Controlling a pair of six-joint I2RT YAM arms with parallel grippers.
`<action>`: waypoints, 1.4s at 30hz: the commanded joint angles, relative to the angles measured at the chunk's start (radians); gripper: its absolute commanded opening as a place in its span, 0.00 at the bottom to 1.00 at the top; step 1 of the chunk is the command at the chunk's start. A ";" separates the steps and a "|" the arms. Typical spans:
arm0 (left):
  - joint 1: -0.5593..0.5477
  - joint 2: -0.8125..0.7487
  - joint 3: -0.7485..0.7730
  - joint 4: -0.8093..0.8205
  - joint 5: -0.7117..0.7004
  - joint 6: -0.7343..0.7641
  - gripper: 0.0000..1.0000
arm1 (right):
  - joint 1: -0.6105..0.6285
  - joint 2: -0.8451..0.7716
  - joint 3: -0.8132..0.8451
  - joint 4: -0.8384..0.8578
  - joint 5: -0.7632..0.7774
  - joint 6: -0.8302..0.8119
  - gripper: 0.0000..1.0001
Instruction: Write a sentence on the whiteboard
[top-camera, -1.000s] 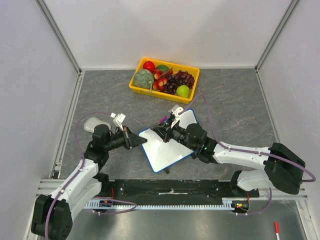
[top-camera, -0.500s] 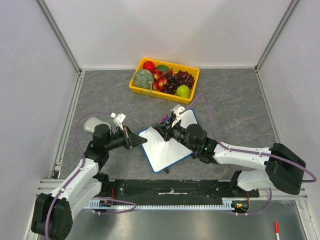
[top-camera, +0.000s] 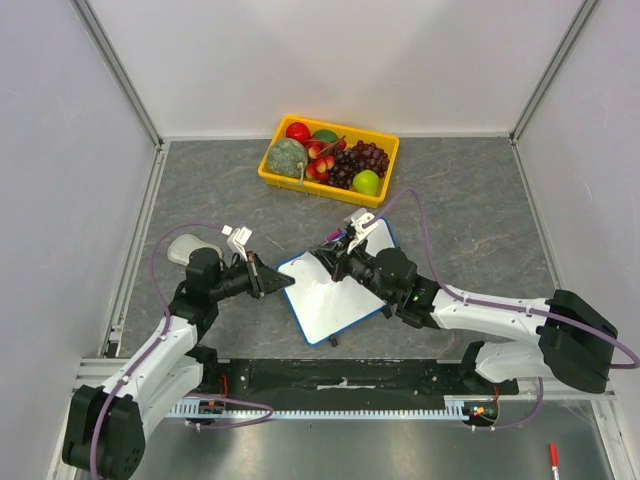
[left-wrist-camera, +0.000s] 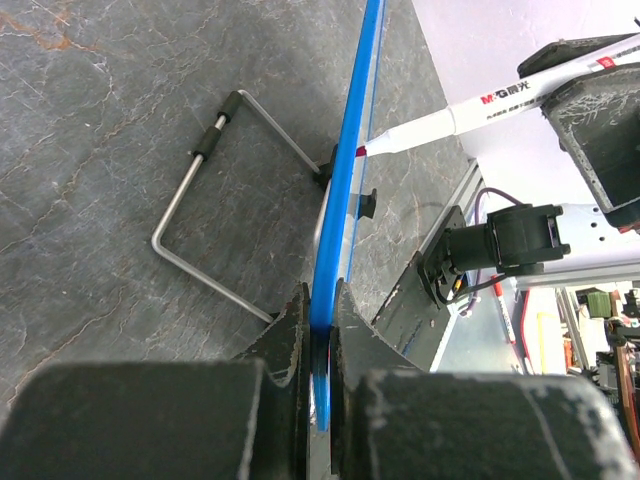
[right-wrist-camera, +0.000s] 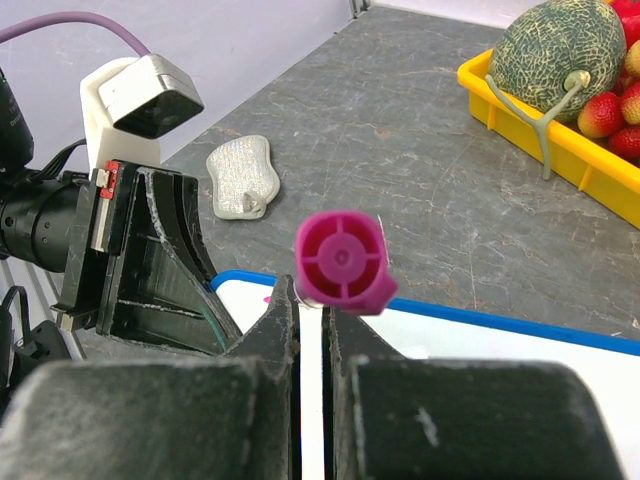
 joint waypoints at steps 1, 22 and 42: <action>0.003 0.020 0.015 -0.053 -0.074 0.118 0.02 | -0.001 -0.044 -0.007 -0.019 0.033 -0.004 0.00; 0.003 0.023 0.015 -0.052 -0.066 0.118 0.02 | -0.001 0.008 0.031 0.038 -0.041 0.039 0.00; 0.001 0.040 0.014 -0.049 -0.068 0.124 0.02 | -0.003 -0.034 -0.101 0.029 -0.076 0.087 0.00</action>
